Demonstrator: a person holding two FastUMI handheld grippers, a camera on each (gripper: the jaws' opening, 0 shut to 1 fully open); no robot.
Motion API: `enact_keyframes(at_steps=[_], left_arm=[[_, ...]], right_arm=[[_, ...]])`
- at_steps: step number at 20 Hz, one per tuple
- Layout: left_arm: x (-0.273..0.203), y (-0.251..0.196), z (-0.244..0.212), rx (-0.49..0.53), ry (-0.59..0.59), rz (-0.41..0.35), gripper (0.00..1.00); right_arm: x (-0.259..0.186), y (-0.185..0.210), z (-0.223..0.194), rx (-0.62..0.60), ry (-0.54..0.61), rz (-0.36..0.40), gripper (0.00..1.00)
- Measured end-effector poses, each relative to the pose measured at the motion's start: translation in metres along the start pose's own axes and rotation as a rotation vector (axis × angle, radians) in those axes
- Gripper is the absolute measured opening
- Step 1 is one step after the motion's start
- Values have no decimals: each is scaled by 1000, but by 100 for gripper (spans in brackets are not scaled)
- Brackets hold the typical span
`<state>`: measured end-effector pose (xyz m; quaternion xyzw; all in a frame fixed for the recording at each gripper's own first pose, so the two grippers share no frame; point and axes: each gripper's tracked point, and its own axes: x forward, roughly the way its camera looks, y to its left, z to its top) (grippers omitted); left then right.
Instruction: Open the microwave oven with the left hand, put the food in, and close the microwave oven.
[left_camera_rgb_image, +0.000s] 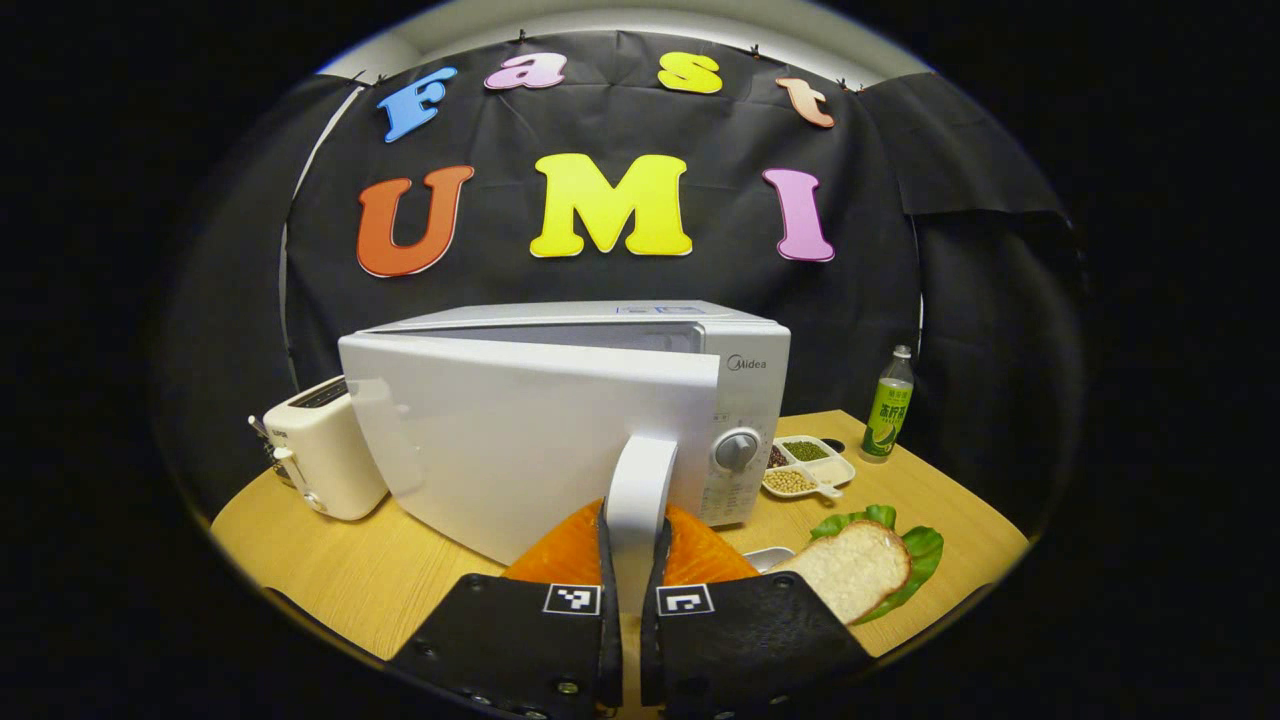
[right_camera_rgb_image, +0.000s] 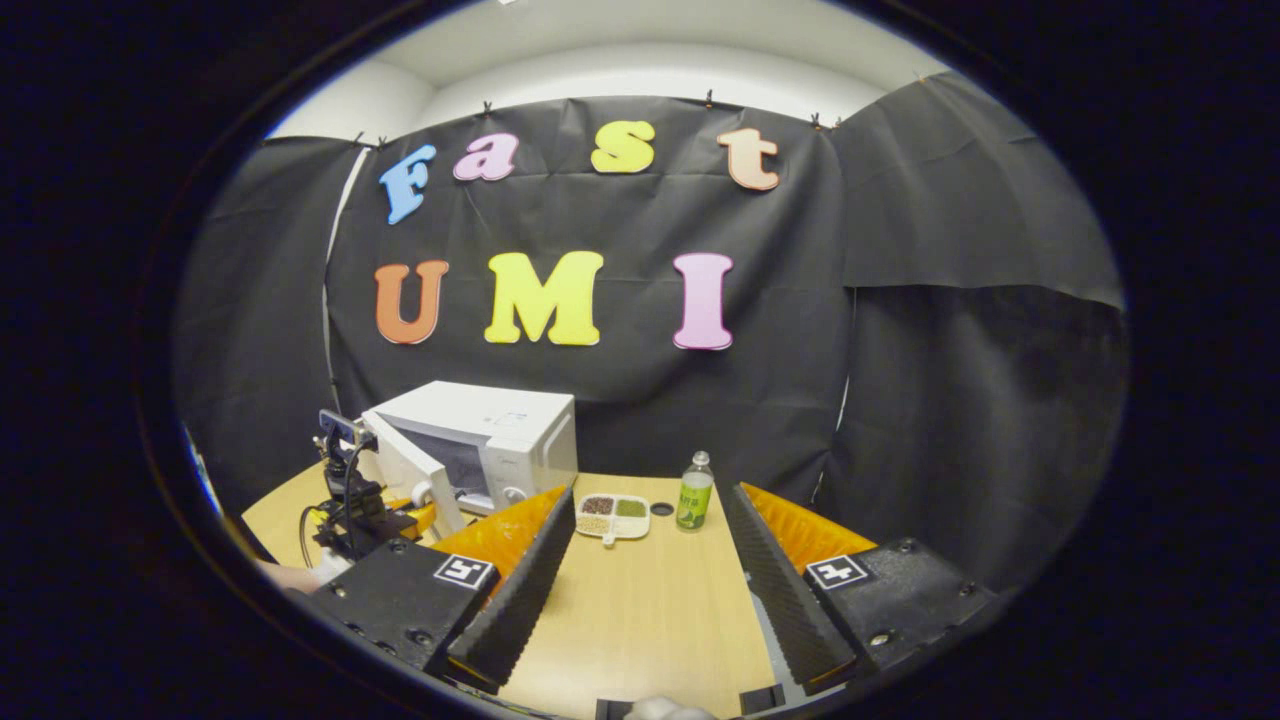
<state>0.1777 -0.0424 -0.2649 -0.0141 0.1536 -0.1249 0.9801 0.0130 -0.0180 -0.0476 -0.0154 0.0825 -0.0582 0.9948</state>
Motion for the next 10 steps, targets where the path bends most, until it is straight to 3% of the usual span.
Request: enact_keyframes(at_steps=[1,3,4,5,6,7,8,9,10], left_arm=[[-8,4,-1,1,3,10,10],[-20,17,-5,19,10,50,20],[-23,23,-6,24,15,64,25],[-29,30,-6,27,20,83,36],[-33,38,-4,33,15,98,37],[-40,45,1,39,3,113,67],[-42,51,4,43,-4,123,67],[-42,54,2,41,6,123,93],[-50,57,-1,40,16,130,98]], right_arm=[[-3,2,-1,2,1,11,99],[-7,5,-3,-1,2,28,99],[-10,7,-3,-2,-2,33,92],[-12,8,-3,-3,-3,40,92],[-14,10,-5,-2,-5,48,99],[-16,12,-4,0,-7,57,99],[-18,14,-5,3,-9,64,99],[-19,15,-5,6,-8,69,99],[-20,17,-7,10,-9,75,99]])
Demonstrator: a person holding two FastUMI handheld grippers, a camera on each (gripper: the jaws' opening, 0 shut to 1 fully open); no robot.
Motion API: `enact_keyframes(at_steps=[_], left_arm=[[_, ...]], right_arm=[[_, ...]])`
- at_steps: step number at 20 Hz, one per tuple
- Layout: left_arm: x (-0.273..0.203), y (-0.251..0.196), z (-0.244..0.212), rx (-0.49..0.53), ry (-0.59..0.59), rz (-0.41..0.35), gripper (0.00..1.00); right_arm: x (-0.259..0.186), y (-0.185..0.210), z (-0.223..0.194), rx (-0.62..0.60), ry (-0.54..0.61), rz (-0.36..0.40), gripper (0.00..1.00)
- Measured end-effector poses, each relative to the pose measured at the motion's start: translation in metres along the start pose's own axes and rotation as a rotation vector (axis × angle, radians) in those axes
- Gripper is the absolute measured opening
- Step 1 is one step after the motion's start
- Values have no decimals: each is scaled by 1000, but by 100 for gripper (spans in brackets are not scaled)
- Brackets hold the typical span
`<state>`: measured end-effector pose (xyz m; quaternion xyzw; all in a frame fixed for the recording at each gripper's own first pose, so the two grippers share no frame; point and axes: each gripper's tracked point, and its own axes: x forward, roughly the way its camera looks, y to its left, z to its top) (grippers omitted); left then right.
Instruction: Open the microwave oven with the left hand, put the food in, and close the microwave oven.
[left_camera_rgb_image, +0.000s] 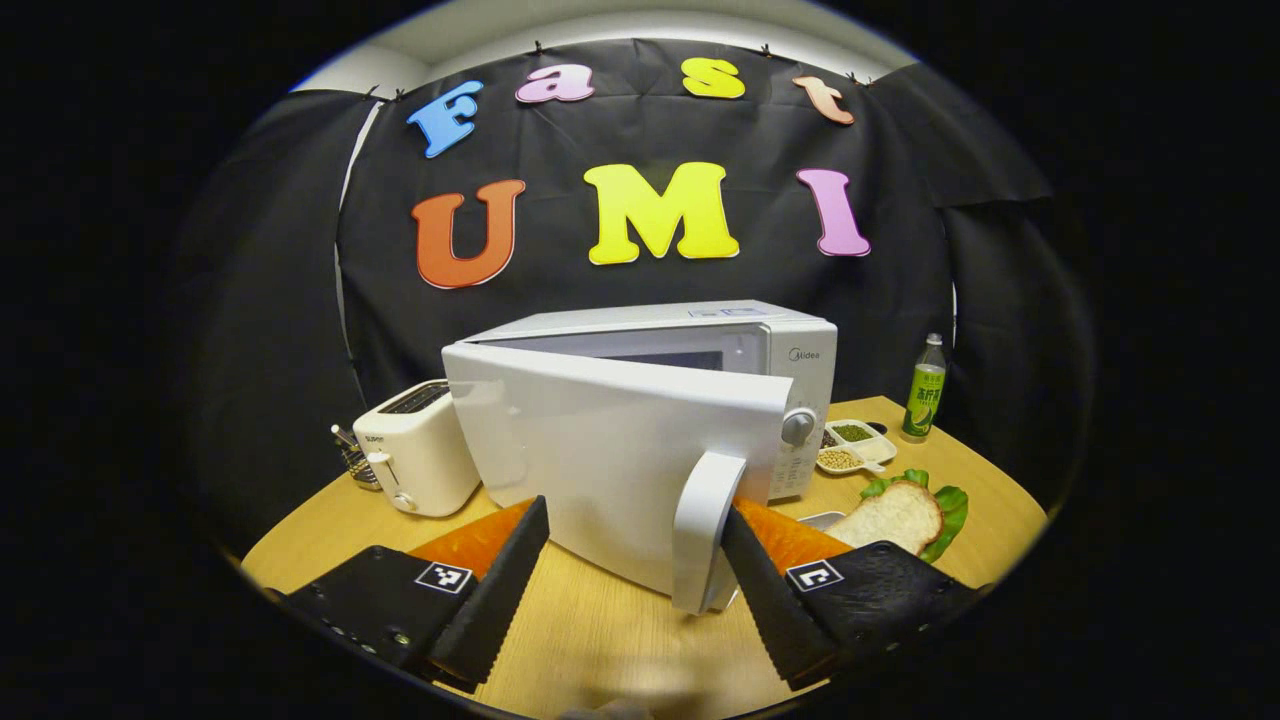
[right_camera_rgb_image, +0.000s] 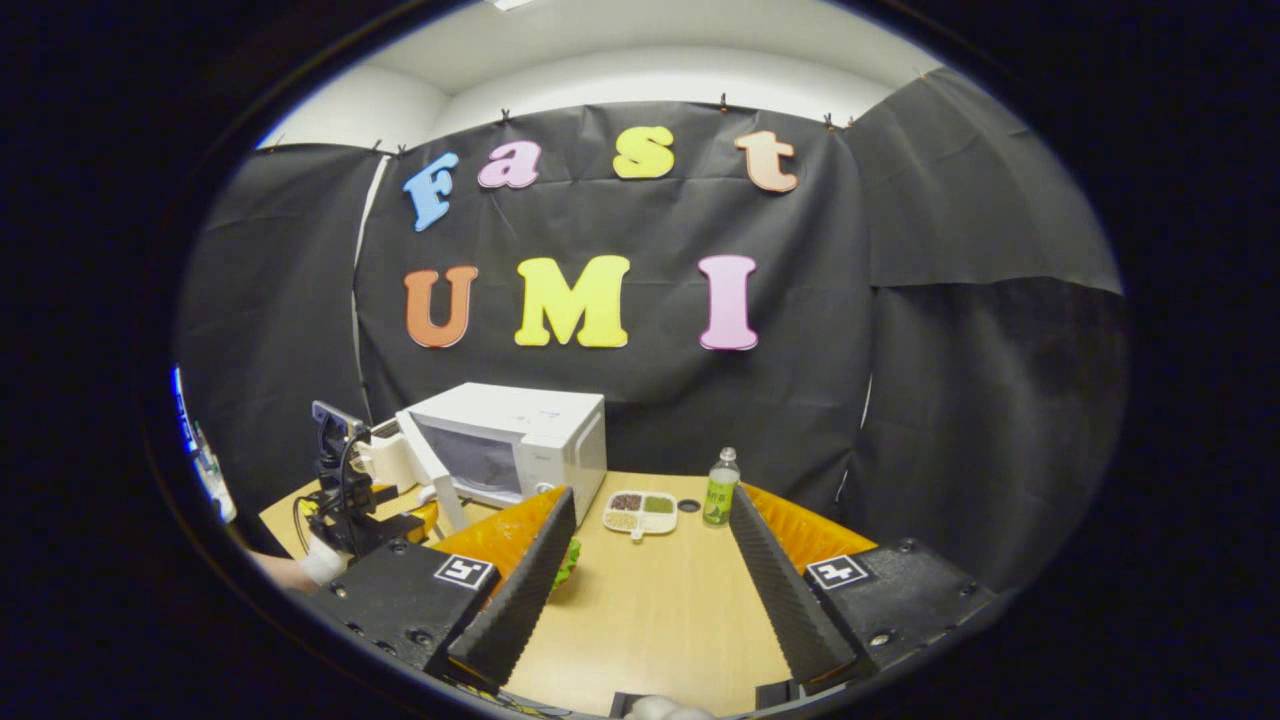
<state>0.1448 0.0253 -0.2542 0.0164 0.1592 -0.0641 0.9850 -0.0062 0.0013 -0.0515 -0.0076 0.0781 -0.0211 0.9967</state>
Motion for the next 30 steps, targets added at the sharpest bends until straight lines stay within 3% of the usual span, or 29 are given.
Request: enact_keyframes(at_steps=[7,17,18,19,30], left_arm=[[-38,42,-11,-2,16,70,97],[-95,139,-38,5,53,217,97],[-99,150,-41,5,58,235,97],[-103,160,-43,2,60,252,97],[-133,256,-62,9,90,385,97]], right_arm=[[-11,23,-3,1,-4,50,99],[-10,69,-21,3,29,121,99],[-9,73,-23,4,33,129,99],[-8,78,-24,6,39,136,92],[10,102,-39,-21,84,185,92]])
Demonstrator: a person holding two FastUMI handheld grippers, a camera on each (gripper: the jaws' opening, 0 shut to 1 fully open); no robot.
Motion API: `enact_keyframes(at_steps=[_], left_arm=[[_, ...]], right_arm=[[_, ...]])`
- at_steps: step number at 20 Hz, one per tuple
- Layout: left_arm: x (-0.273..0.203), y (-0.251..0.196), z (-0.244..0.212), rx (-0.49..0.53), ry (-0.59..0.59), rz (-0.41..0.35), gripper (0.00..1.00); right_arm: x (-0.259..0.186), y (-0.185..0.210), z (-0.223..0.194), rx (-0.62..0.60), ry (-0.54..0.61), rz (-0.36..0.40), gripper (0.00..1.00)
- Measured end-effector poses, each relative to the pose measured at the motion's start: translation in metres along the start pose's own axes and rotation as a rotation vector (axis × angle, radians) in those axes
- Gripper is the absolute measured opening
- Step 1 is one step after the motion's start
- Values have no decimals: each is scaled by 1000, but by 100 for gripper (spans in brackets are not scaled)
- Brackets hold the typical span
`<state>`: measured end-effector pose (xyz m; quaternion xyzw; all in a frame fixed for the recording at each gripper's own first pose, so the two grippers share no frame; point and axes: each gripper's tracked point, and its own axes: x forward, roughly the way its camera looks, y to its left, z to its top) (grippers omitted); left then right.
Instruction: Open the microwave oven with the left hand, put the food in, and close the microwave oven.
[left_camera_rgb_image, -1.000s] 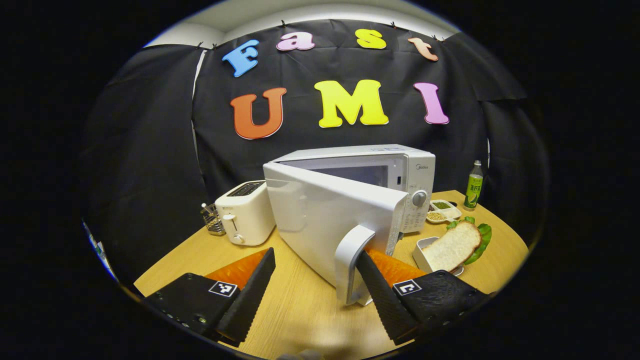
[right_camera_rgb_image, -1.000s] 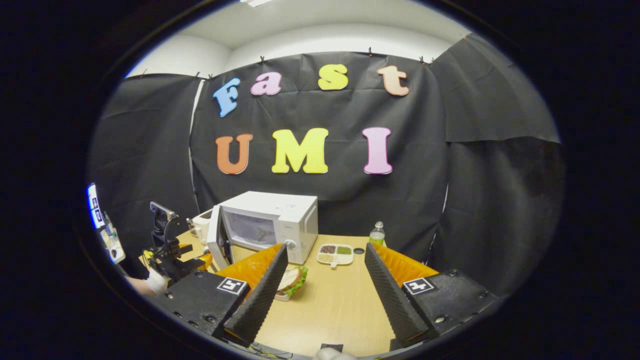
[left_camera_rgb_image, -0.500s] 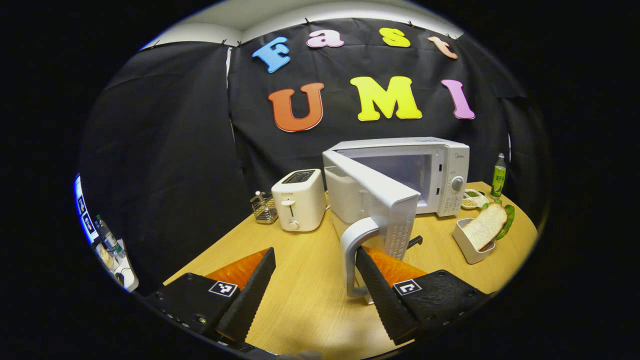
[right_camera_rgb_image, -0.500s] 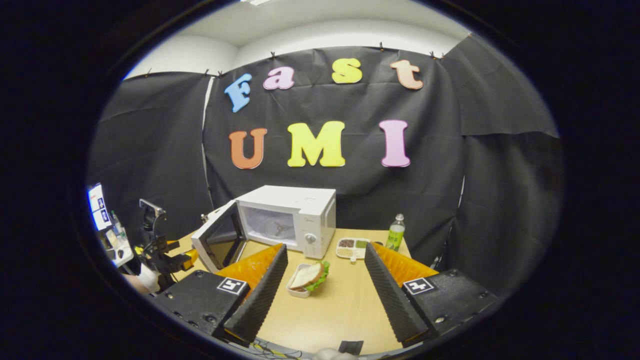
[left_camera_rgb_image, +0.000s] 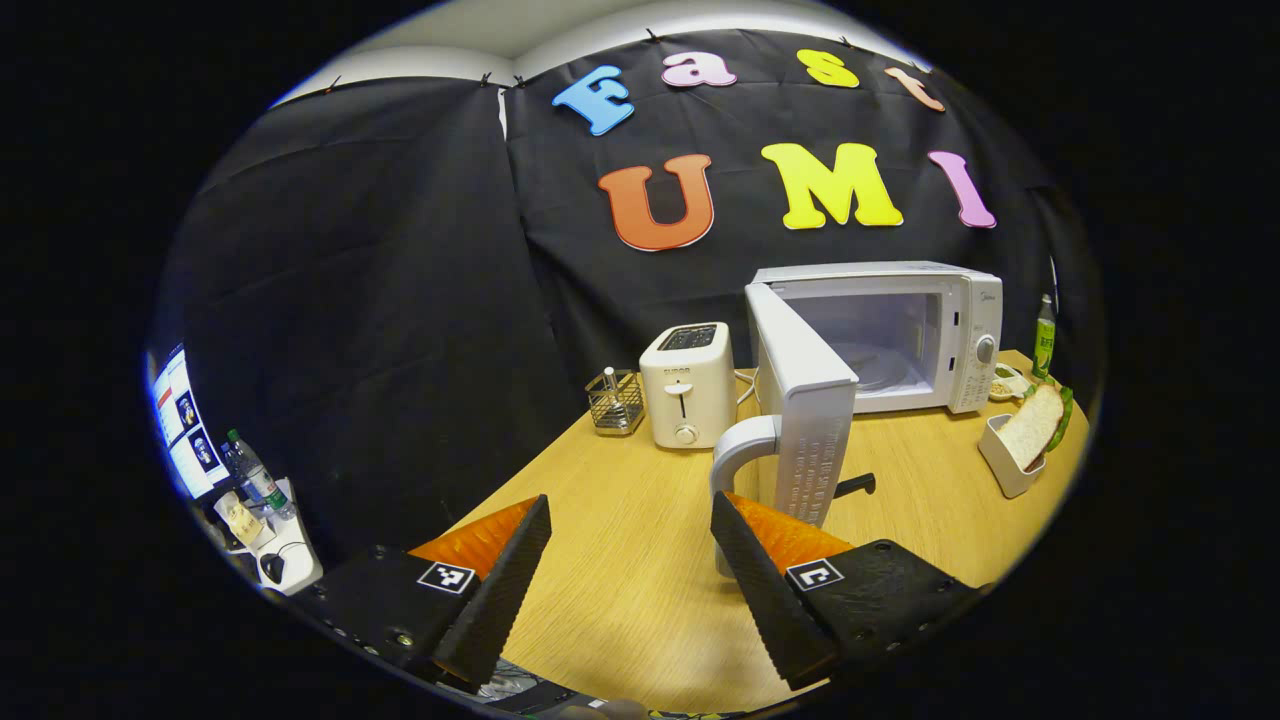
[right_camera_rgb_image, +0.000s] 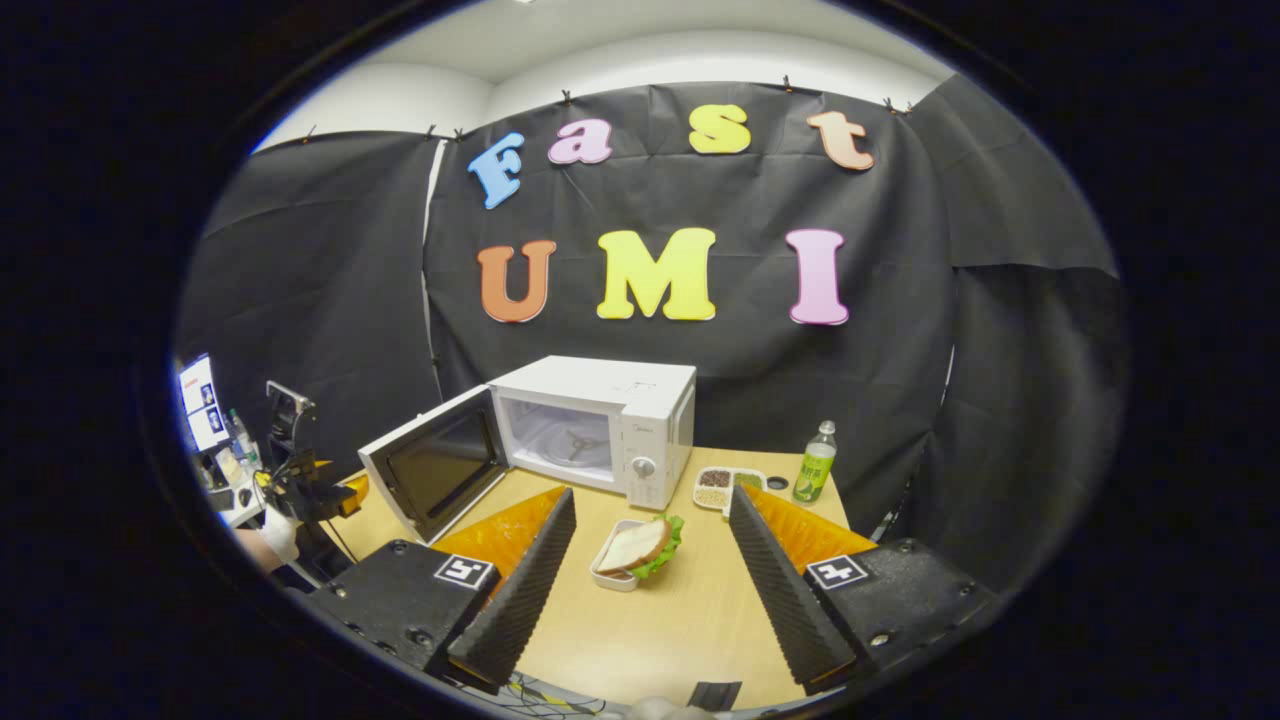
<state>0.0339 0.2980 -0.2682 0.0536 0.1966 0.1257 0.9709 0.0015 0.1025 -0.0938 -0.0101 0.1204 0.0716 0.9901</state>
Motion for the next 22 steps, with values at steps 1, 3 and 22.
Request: enact_keyframes(at_steps=[1,3,22], left_arm=[[-3,3,-1,-6,3,-3,97],[-12,6,2,-18,-10,-12,97],[-126,-144,90,-75,-112,-257,96]], right_arm=[[4,-2,-2,5,5,3,92],[15,-8,-12,18,28,-1,92],[199,-33,-166,450,557,250,93]])
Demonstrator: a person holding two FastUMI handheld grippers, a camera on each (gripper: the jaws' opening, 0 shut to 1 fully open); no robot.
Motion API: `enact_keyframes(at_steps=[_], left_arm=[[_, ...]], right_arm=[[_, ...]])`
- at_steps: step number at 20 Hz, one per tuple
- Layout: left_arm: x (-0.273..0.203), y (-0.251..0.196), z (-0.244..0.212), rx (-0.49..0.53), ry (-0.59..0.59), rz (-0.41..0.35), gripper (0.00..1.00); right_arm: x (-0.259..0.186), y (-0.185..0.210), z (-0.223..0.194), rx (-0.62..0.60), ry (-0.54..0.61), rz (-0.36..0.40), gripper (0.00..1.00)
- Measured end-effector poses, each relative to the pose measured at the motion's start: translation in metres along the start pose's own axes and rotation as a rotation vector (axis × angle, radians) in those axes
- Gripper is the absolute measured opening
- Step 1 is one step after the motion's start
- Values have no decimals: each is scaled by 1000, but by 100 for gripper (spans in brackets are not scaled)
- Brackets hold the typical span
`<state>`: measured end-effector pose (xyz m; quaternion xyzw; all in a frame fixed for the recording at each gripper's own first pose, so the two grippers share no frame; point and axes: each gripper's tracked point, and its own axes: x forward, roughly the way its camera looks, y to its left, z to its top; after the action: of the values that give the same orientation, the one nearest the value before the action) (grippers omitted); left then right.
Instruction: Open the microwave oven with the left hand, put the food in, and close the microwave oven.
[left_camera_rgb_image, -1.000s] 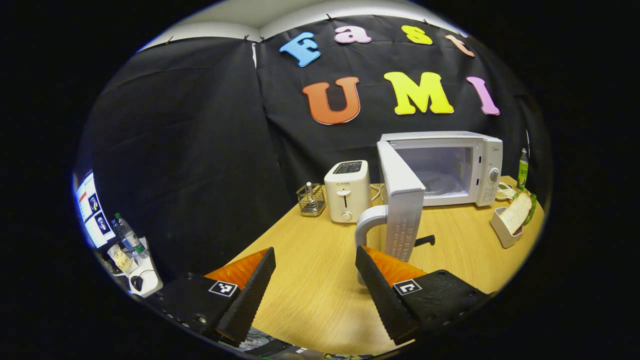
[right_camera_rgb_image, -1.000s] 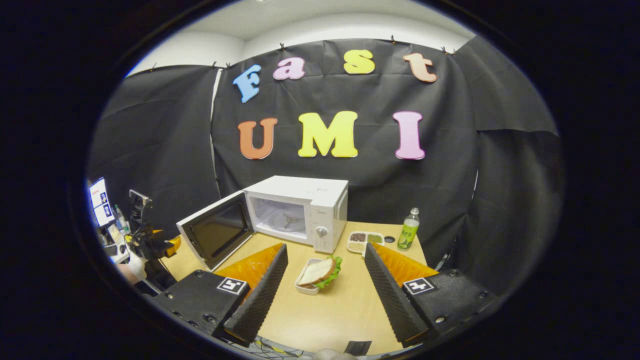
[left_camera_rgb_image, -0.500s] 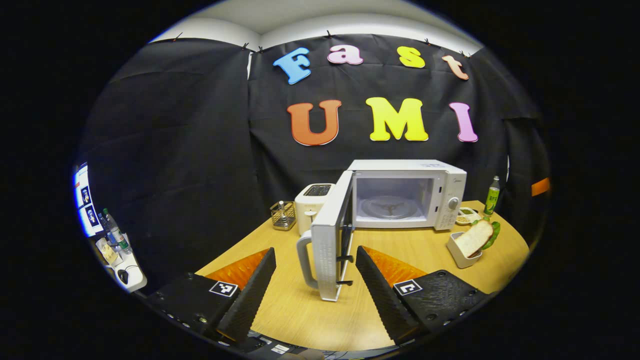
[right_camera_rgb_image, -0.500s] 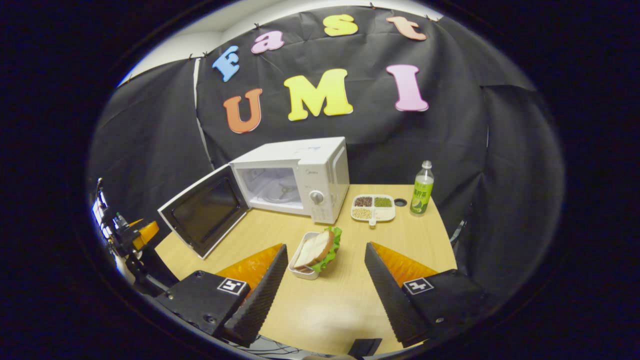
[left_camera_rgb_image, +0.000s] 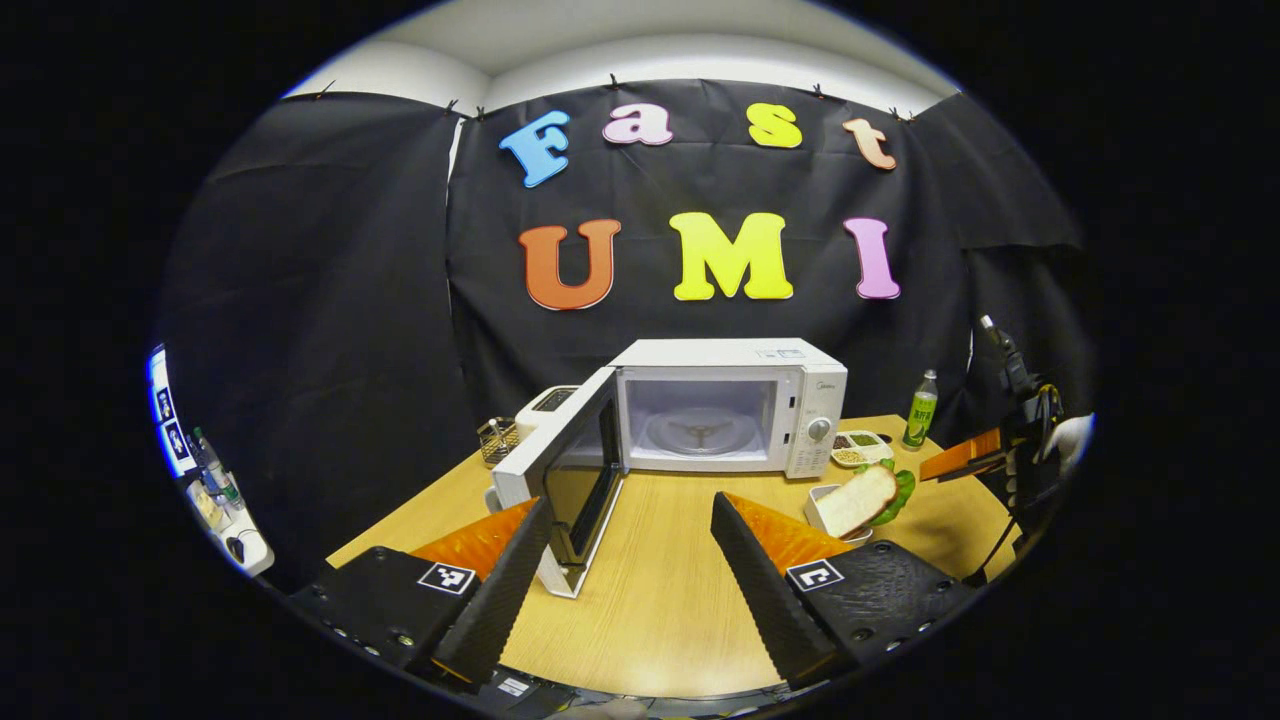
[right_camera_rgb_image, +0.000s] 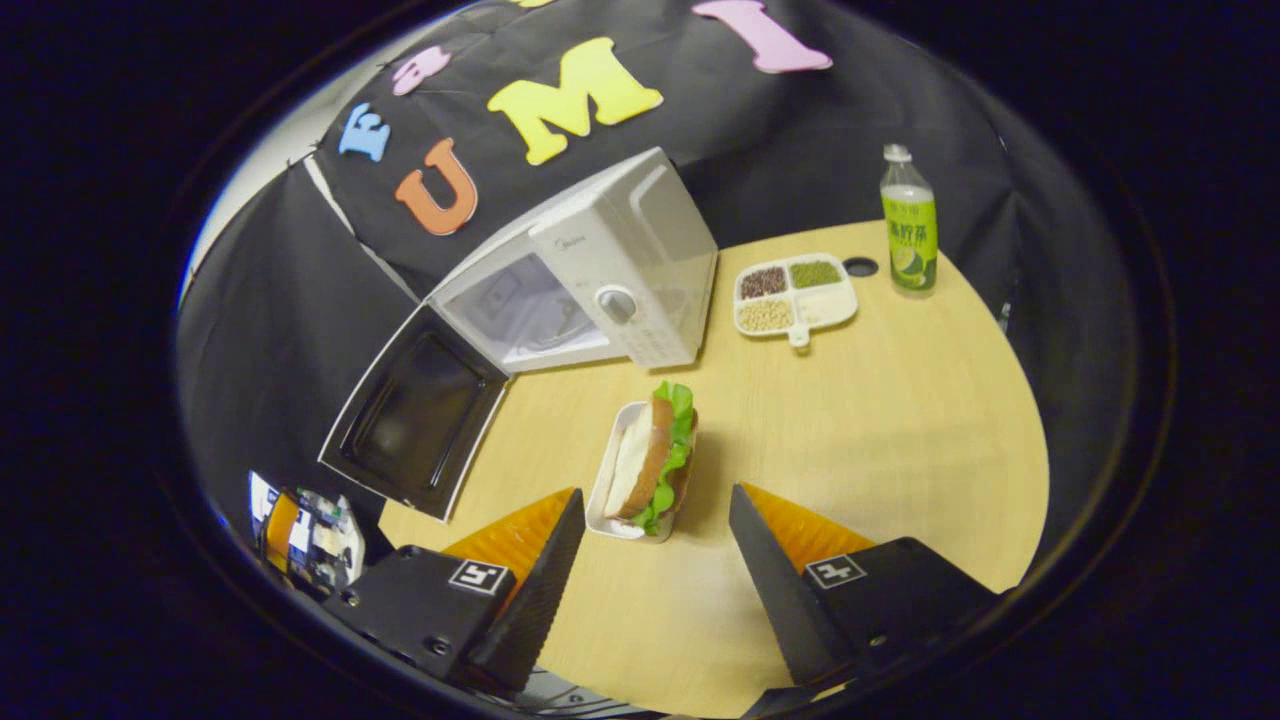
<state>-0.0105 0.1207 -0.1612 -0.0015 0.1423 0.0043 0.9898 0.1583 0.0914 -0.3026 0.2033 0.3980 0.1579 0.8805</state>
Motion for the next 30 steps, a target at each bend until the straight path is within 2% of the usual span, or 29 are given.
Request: enact_keyframes(at_steps=[1,2,3,4,5,6,7,8,9,10,11,12,14,15,16,17,18,19,20,21,22,23,24,27,30], left_arm=[[1,-6,1,11,10,4,97],[1,-8,4,32,11,15,97],[2,-11,7,48,10,27,97],[3,-14,9,56,16,41,97],[3,-18,11,58,19,51,97],[3,-21,14,60,19,62,97],[2,-23,16,60,21,76,97],[2,-28,16,53,27,81,97],[1,-31,15,47,32,87,97],[0,-34,13,43,39,90,97],[-2,-35,12,45,45,99,97],[-3,-35,11,48,46,103,97],[-5,-35,12,45,51,106,97],[-6,-34,12,42,52,109,97],[-6,-33,11,39,52,107,97],[-6,-30,11,39,53,107,97],[-6,-27,10,35,53,104,97],[-7,-25,10,31,53,99,97],[-9,-21,10,26,51,95,97],[-10,-17,9,19,51,90,97],[-10,-13,8,11,53,88,97],[-9,-10,8,6,51,81,97],[-9,-6,9,7,47,77,97],[-5,5,7,24,55,58,97],[0,12,9,42,65,28,97]], right_arm=[[10,-2,1,23,26,26,82],[17,-4,3,41,54,41,93],[26,-6,5,63,75,66,81],[33,-6,8,87,98,90,91],[40,-4,9,110,131,114,79],[47,-4,11,138,155,126,75],[54,-2,11,157,184,141,72],[60,-2,12,180,213,145,79],[63,1,12,206,232,159,65],[65,1,12,227,249,168,63],[66,2,12,245,258,174,70],[67,2,11,258,272,176,50],[69,0,10,274,280,169,36],[68,0,9,272,278,162,45],[67,1,11,277,271,155,32],[65,3,12,275,261,150,32],[64,7,15,268,254,154,37],[63,9,17,256,244,150,28],[61,12,19,245,229,142,35],[58,17,24,235,210,133,34],[54,23,30,231,186,125,27],[50,31,35,227,162,124,27],[46,43,42,233,136,139,34],[47,82,58,240,67,181,34],[65,113,77,251,-24,183,34]])
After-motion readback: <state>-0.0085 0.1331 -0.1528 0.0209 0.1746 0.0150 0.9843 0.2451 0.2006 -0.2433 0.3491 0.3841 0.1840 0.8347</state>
